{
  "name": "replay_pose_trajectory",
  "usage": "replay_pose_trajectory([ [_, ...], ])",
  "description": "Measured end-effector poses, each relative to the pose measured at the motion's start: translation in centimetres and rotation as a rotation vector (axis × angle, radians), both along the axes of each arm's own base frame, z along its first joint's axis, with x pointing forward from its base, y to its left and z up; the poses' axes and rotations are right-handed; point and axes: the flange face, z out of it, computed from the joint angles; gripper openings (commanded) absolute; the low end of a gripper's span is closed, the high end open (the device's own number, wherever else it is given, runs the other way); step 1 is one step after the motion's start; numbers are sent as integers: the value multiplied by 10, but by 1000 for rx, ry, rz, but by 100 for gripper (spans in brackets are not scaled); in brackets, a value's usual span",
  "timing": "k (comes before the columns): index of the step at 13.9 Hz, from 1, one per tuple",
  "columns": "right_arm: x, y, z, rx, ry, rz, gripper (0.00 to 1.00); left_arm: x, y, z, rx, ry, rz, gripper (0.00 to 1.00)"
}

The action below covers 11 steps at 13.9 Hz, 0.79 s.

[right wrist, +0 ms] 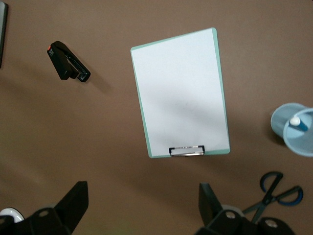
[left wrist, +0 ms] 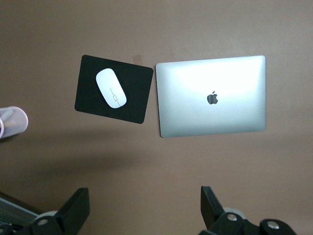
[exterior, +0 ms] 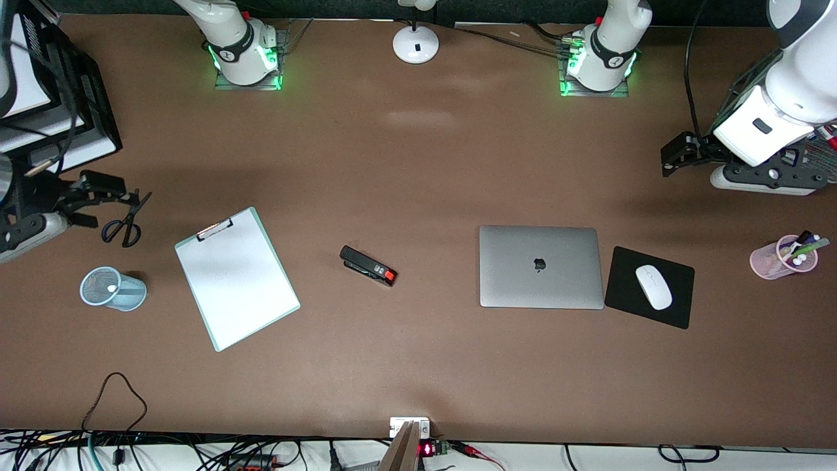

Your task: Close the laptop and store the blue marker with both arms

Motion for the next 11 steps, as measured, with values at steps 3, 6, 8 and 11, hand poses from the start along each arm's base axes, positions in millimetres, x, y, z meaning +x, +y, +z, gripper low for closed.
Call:
replay_pose_trajectory([
  [3,-18,26,21,-102,9,-101,100,-3,0,-1,3,23,-2,100],
  [6,-43,47,44,-203,-12,-168,100,-6,2,-4,3,49,-50,100],
  [8,-57,45,54,-222,-42,-193,100,-5,6,-4,2,50,-63,100],
  [11,-70,28,61,-225,-63,-226,100,-5,6,-4,2,50,-69,100],
])
